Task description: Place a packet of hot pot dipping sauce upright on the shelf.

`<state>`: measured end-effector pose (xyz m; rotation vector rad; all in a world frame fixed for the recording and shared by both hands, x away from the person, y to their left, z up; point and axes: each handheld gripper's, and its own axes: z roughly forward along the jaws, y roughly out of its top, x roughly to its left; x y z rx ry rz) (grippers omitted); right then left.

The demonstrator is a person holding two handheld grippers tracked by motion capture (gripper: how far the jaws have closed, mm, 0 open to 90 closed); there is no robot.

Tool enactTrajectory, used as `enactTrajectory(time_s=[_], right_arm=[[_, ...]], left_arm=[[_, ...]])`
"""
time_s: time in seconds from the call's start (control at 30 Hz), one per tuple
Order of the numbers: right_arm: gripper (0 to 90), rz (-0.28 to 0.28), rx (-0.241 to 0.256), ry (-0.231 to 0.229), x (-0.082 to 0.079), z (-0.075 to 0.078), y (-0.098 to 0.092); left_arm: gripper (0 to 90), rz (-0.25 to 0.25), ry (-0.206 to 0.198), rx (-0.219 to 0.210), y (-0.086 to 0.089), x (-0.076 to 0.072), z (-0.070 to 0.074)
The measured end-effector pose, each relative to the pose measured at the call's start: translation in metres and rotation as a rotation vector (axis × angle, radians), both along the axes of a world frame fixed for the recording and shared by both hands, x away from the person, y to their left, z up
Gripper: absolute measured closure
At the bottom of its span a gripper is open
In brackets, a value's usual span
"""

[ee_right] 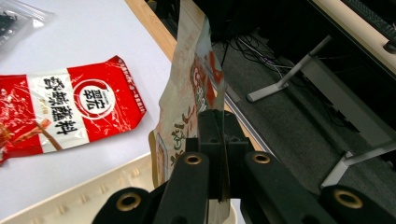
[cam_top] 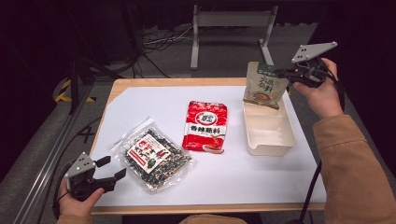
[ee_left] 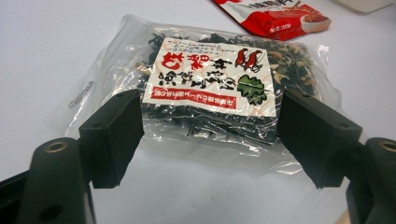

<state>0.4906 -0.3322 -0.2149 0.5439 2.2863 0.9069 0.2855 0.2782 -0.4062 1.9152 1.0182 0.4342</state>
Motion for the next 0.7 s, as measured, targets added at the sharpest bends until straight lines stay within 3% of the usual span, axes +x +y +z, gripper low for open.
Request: enactTrajectory(time_s=[0.7], right_arm=[[89.9,-0.080,-0.044,0.028,0.034,-0.025,-0.017]], left_arm=[[23.5,0.008,0.004,0.000,0.003,-0.003,-0.001]])
